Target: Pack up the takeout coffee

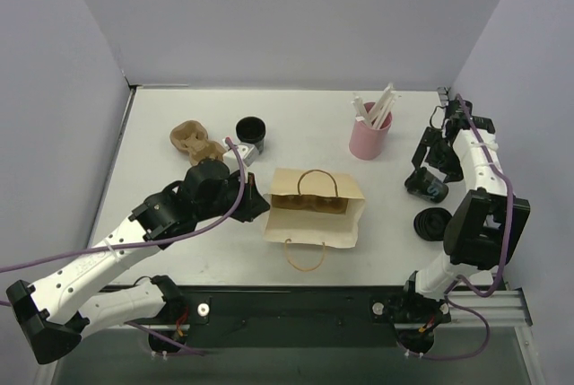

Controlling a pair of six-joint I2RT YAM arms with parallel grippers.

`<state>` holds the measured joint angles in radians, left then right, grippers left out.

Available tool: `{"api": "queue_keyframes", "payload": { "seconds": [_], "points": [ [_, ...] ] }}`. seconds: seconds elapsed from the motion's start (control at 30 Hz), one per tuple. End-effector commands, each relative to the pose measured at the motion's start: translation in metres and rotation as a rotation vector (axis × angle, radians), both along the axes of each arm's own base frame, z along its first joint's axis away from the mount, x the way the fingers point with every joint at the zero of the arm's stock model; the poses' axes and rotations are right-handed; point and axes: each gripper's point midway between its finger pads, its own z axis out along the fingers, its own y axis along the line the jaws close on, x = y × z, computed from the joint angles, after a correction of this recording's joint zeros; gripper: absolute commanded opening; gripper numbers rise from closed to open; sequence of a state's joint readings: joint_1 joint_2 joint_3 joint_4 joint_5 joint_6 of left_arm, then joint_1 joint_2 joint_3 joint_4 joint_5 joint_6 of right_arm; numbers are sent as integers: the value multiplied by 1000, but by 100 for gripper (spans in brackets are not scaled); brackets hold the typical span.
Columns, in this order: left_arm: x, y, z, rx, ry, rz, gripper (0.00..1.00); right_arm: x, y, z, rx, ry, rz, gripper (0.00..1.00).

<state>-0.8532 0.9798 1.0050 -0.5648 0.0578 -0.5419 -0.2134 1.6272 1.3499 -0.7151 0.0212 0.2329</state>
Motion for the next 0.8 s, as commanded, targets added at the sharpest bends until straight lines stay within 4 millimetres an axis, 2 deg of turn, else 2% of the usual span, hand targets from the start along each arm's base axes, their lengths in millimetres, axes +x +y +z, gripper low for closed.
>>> {"api": "queue_keyframes", "payload": {
  "seconds": [0.0, 0.27, 0.4, 0.6, 0.63, 0.77],
  "points": [
    [4, 0, 11, -32, -25, 10, 0, 11, 5, 6, -31, 13, 38, 75],
    [2, 7, 7, -12, -14, 19, 0, 33, 2, -12, -133, 93, 23, 74],
    [3, 10, 7, -3, -15, 22, 0, 23, 0, -20, -218, 202, 6, 71],
    [7, 13, 8, -7, -18, 31, 0, 4, -3, -24, -282, 267, 5, 48],
    [7, 14, 8, -6, -18, 32, 0, 4, -3, -24, -284, 266, 6, 40],
    [10, 16, 11, -12, -25, 36, 0, 5, 0, -21, -264, 248, 23, 28]
  ]
}}
